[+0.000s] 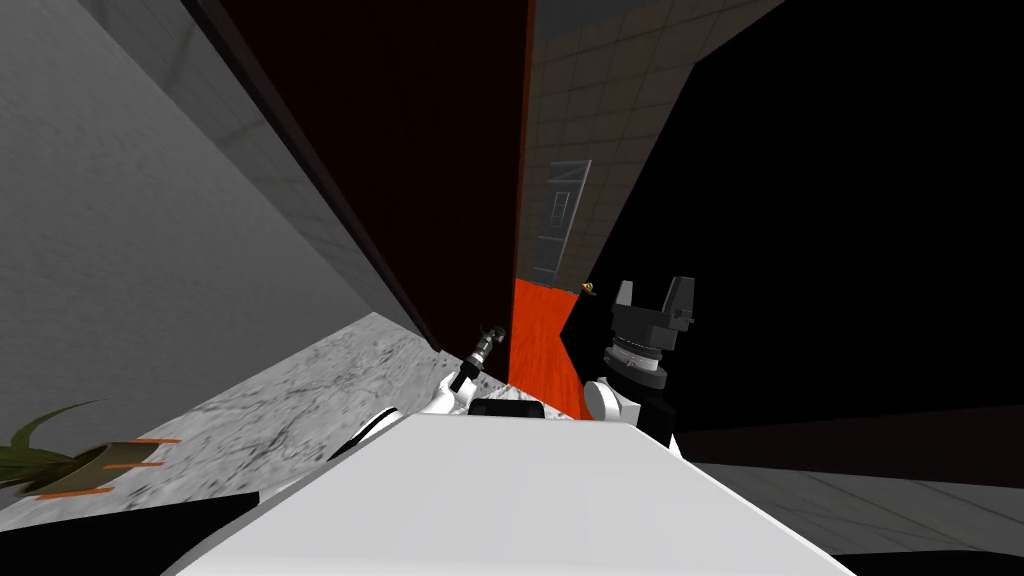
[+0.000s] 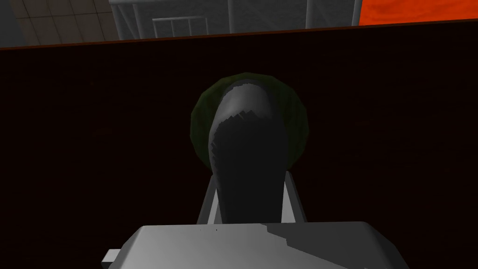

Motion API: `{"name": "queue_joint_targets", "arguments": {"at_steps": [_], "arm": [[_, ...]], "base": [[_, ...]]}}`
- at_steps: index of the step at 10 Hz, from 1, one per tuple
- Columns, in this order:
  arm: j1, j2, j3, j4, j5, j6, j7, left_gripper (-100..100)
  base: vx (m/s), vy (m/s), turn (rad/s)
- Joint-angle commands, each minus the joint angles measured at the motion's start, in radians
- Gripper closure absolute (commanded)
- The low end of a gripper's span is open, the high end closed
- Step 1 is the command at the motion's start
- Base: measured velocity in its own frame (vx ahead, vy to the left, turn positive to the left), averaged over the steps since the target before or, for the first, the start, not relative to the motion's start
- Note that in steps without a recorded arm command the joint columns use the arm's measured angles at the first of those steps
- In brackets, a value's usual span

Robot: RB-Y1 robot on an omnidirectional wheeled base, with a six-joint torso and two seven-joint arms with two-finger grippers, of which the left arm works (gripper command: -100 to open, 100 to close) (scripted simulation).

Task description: Push the door open

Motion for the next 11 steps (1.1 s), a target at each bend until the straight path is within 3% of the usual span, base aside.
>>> {"name": "queue_joint_targets", "arguments": {"at_steps": [1, 9, 11], "arm": [[0.004, 0.001, 0.0, 0.001, 0.0, -0.002, 0.0, 100], [0.001, 0.012, 0.079, 0.01, 0.036, 0.002, -0.04, 100], [0.001, 0.012, 0.079, 0.01, 0.036, 0.002, -0.04, 100]], "base": [[0.0, 0.0, 0.0], [0.152, -0.099, 0.043], [0.087, -0.06, 0.017]]}}
